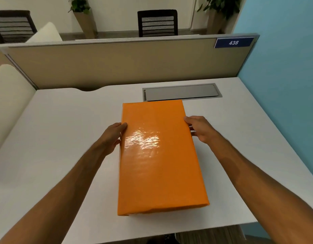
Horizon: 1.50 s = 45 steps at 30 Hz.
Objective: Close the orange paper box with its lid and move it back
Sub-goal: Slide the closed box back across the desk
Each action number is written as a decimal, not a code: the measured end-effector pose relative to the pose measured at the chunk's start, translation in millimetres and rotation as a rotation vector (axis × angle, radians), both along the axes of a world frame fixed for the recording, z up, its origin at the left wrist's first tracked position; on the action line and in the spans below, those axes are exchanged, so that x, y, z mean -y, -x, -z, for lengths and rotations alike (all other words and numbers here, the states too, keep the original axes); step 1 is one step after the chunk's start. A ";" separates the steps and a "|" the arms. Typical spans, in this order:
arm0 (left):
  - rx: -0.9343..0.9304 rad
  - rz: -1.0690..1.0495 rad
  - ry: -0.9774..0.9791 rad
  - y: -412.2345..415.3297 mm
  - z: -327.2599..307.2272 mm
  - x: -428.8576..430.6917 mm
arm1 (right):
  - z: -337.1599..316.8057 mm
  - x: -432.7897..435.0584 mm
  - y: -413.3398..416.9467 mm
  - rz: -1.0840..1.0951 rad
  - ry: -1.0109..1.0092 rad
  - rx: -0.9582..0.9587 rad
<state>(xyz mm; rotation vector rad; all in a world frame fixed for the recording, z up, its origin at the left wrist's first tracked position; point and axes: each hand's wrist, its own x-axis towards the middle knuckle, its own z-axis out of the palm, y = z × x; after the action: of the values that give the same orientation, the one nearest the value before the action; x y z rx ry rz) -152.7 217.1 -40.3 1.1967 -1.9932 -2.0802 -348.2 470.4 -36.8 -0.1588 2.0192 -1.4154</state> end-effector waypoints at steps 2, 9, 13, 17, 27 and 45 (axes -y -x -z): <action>0.005 -0.012 0.007 10.6 -0.6 5.7 | 0.0 8.1 11.5 0.000 0.004 0.004; -0.030 -0.063 -0.038 30.2 4.2 15.8 | 0.9 26.7 38.1 0.014 0.053 0.073; -0.035 -0.087 -0.010 31.7 7.0 13.6 | 6.6 32.6 41.8 0.064 0.038 0.067; -0.041 -0.141 -0.013 35.6 8.8 7.4 | 12.1 39.0 42.3 0.095 0.029 0.049; -0.037 -0.195 0.045 38.8 14.2 4.5 | 24.8 39.1 46.0 0.034 -0.048 -0.114; 0.008 -0.288 0.109 47.7 10.1 -1.1 | 28.2 43.4 53.0 0.138 -0.054 -0.011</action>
<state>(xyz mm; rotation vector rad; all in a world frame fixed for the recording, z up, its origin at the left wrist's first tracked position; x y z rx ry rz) -200.4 218.2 -50.4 1.3770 -1.7848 -1.8105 -401.2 427.0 -65.1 -0.0037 2.1097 -1.4440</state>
